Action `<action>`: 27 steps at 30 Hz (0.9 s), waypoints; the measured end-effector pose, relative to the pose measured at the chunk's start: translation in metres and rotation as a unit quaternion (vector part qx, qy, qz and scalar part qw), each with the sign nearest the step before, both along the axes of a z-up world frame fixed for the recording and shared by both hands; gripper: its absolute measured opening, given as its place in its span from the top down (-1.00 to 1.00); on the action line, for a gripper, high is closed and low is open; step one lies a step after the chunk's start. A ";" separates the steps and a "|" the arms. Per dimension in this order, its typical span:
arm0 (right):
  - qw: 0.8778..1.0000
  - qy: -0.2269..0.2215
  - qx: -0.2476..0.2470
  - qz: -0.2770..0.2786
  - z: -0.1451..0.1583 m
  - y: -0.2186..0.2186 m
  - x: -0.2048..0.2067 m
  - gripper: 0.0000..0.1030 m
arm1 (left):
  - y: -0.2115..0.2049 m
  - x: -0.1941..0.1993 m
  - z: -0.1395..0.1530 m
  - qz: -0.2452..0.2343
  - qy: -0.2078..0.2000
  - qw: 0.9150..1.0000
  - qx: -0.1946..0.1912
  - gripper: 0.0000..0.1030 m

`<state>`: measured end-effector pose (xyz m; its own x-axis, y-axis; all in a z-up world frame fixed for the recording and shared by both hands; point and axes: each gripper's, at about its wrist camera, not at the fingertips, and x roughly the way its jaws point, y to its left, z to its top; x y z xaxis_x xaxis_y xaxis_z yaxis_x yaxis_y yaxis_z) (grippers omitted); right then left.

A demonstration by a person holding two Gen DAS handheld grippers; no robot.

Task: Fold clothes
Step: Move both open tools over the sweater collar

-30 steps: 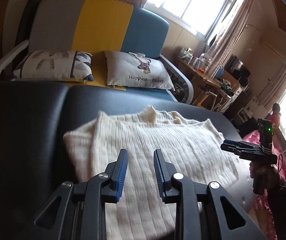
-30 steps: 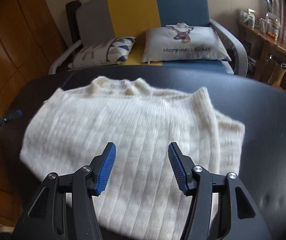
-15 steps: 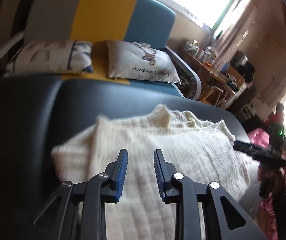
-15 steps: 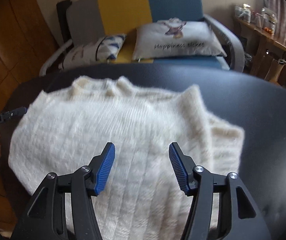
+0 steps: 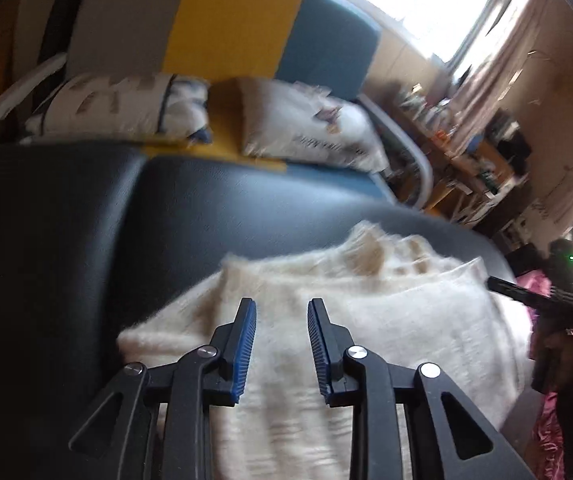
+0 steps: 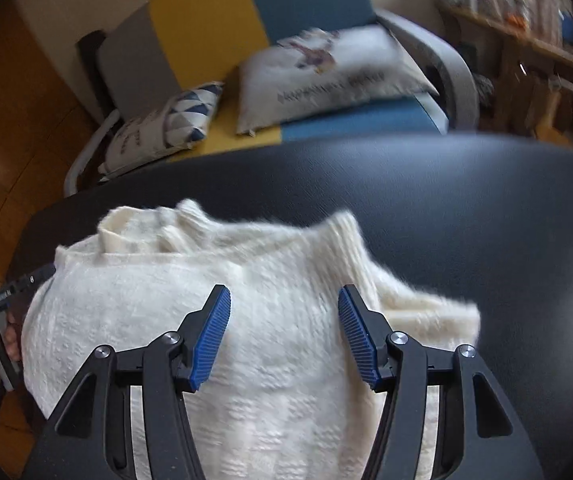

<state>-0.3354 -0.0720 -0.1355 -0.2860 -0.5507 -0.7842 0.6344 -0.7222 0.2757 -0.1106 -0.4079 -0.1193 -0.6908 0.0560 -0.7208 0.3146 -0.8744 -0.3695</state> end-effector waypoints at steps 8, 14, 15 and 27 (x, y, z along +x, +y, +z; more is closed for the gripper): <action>0.998 -0.010 0.060 -0.019 -0.026 -0.028 -0.026 -0.16 | -0.005 -0.029 -0.024 0.029 -0.081 0.995 -0.040 0.47; 0.999 0.017 0.020 0.021 0.003 -0.019 0.010 -0.16 | 0.004 -0.003 -0.002 0.011 -0.032 0.998 -0.046 0.47; 0.999 0.022 0.017 0.030 0.006 -0.017 0.018 -0.16 | 0.009 0.003 0.003 0.004 -0.020 0.999 -0.047 0.47; 0.998 0.011 0.058 0.035 -0.018 -0.005 0.071 -0.22 | 0.058 0.018 -0.011 -0.021 -0.052 0.994 -0.092 0.46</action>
<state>-0.2640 -0.0775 -0.1536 -0.2677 -0.4754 -0.8381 0.6891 -0.7024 0.1784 -0.0924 -0.3496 -0.1307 -0.6127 -0.0565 -0.7883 0.3051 -0.9370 -0.1699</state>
